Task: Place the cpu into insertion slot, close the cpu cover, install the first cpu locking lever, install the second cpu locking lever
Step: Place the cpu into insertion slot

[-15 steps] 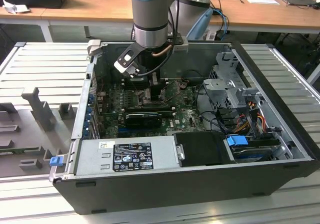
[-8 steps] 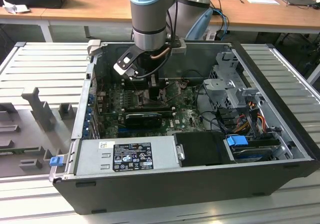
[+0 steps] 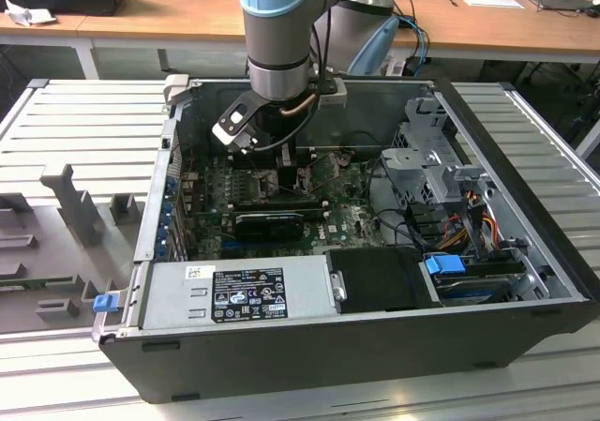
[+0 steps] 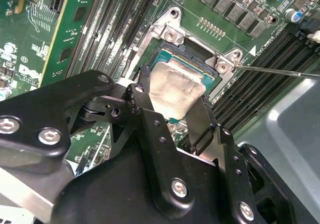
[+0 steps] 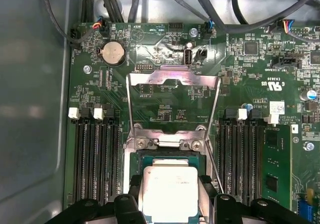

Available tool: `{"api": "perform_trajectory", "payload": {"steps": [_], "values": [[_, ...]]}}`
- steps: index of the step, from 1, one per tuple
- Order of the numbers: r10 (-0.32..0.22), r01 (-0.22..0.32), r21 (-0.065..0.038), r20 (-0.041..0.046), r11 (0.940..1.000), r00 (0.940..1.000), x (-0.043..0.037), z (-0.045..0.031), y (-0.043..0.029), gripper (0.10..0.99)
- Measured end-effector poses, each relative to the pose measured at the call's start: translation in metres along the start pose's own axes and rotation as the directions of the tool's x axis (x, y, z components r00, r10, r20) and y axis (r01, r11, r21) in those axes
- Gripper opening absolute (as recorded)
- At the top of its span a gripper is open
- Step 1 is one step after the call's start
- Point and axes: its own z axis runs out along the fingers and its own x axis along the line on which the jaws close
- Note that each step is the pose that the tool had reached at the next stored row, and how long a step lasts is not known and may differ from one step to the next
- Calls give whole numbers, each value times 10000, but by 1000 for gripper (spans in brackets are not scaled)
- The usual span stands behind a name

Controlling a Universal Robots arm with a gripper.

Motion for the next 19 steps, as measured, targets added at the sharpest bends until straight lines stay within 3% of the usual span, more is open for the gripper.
{"api": "perform_trajectory", "payload": {"steps": [19], "values": [[103,-103,-2,11,9999,9999,5,55,-6,529]]}}
